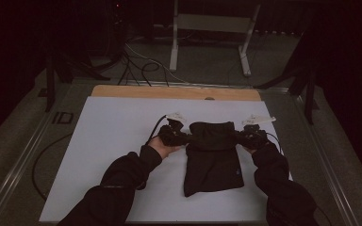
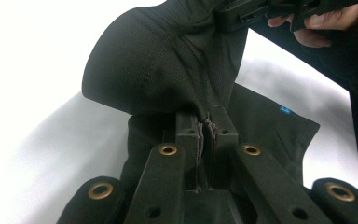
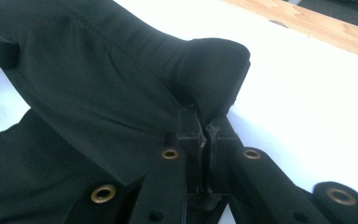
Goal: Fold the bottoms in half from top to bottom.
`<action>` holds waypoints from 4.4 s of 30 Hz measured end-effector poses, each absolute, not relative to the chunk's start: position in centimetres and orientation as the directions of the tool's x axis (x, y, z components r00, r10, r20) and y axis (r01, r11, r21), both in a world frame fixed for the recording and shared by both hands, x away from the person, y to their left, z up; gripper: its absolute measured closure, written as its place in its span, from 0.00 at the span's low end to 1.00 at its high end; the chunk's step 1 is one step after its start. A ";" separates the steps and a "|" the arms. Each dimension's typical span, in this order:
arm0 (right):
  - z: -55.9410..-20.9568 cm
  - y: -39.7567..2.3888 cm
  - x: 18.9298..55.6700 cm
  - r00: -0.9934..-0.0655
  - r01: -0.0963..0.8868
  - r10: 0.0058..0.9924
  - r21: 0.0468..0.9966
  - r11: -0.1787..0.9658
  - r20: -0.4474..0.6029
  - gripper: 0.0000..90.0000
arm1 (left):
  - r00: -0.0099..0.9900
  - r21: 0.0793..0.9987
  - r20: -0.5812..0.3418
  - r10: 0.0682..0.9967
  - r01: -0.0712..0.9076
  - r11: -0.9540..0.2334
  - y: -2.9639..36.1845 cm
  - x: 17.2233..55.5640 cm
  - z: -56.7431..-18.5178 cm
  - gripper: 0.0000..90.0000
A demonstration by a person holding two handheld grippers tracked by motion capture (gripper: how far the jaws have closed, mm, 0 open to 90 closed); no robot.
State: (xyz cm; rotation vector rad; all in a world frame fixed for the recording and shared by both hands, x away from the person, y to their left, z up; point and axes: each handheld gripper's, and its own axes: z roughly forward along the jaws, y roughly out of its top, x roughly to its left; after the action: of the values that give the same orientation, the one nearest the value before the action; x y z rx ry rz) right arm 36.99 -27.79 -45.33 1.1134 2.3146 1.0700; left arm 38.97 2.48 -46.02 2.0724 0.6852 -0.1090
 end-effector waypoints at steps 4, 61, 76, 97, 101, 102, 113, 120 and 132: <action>-45.4 -27.7 36.6 -0.630 0.502 0.776 0.763 0.408 0.000 0.96 | 0.843 0.752 -0.332 0.424 0.508 -0.421 2.6 38.6 -46.1 0.96; -48.9 -27.4 30.4 -0.635 0.562 0.771 0.717 0.413 0.054 0.96 | 0.847 0.710 -0.341 0.408 0.516 -0.480 2.7 33.1 -49.7 0.96; -49.9 -26.9 29.5 -0.639 0.569 0.769 0.692 0.445 0.030 0.96 | 0.835 0.698 -0.374 0.404 0.541 -0.470 3.4 32.7 -50.8 0.95; -50.9 -27.1 28.9 -0.654 0.552 0.756 0.700 0.454 0.025 0.94 | 0.833 0.681 -0.379 0.403 0.546 -0.489 3.6 32.5 -51.5 0.95; -50.9 -27.2 28.9 -0.654 0.553 0.756 0.700 0.452 0.029 0.93 | 0.838 0.685 -0.365 0.405 0.537 -0.492 3.5 32.3 -51.5 0.94; -51.0 -27.1 28.9 -0.651 0.558 0.759 0.700 0.446 0.035 0.93 | 0.837 0.685 -0.367 0.405 0.538 -0.491 3.5 32.3 -51.5 0.94; -50.3 -27.3 28.9 -0.642 0.580 0.764 0.695 0.426 0.067 0.76 | 0.837 0.692 -0.372 0.400 0.538 -0.481 3.5 31.9 -49.9 0.75; -47.5 -27.9 28.4 -0.641 0.527 0.768 0.728 0.439 0.002 0.73 | 0.840 0.716 -0.352 0.413 0.526 -0.459 5.6 31.8 -47.3 0.72; -45.7 -29.1 31.1 -0.599 0.507 0.799 0.744 0.435 -0.059 0.97 | 0.795 0.717 -0.303 0.525 0.553 -0.424 5.9 34.3 -47.2 0.94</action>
State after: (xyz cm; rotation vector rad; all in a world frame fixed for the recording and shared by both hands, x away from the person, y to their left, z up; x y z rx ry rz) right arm 31.12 -29.09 -45.68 1.1071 2.2884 0.9820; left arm 34.28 5.93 -47.23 2.1041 0.7969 -0.0404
